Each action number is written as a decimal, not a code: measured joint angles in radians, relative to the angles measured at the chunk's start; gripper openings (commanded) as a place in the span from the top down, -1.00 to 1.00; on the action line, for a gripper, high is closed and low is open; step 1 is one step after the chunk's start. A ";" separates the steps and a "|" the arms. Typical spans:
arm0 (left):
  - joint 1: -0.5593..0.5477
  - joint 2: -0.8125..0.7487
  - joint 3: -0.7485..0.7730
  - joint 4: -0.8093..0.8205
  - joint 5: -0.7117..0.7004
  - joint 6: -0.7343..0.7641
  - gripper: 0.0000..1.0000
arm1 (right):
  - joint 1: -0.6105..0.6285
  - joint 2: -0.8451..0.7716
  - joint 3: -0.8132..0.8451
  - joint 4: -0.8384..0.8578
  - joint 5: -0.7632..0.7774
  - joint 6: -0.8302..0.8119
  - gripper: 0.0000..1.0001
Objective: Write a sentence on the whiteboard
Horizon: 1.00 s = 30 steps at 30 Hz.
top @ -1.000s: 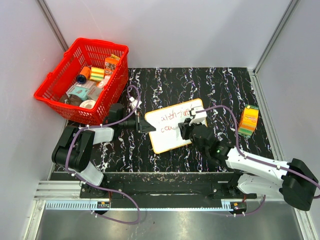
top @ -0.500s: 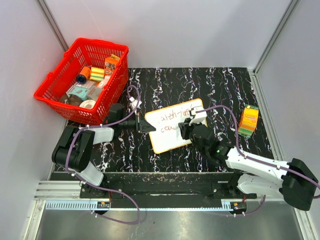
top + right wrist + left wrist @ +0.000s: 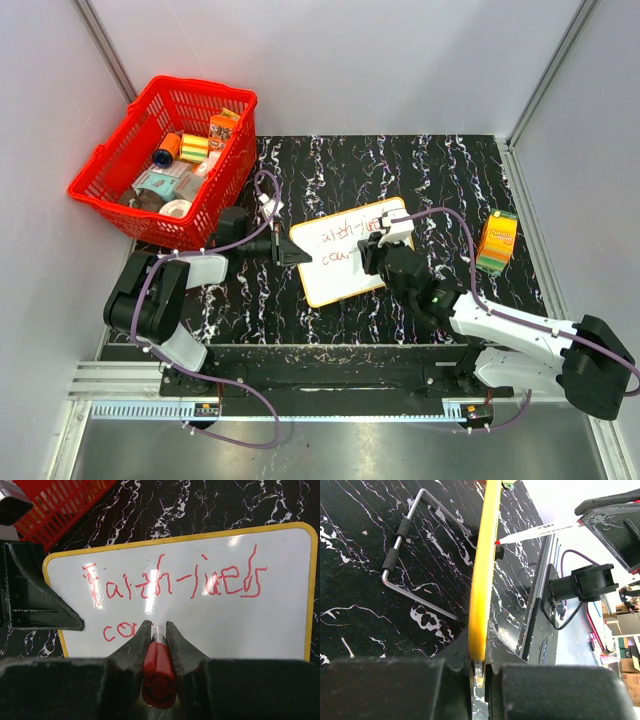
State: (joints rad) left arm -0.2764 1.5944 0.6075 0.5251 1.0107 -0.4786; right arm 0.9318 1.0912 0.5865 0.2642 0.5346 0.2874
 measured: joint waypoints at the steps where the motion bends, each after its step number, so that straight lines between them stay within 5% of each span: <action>1: 0.000 0.000 0.000 0.000 0.000 0.000 1.00 | -0.001 0.001 0.002 0.000 0.000 -0.001 1.00; 30: -0.001 0.000 0.000 -0.001 0.000 0.000 1.00 | -0.010 0.008 0.016 -0.001 0.005 -0.002 1.00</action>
State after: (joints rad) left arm -0.2775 1.5948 0.6075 0.5243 1.0107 -0.4782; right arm 0.9218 1.0996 0.6022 0.2630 0.5396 0.2852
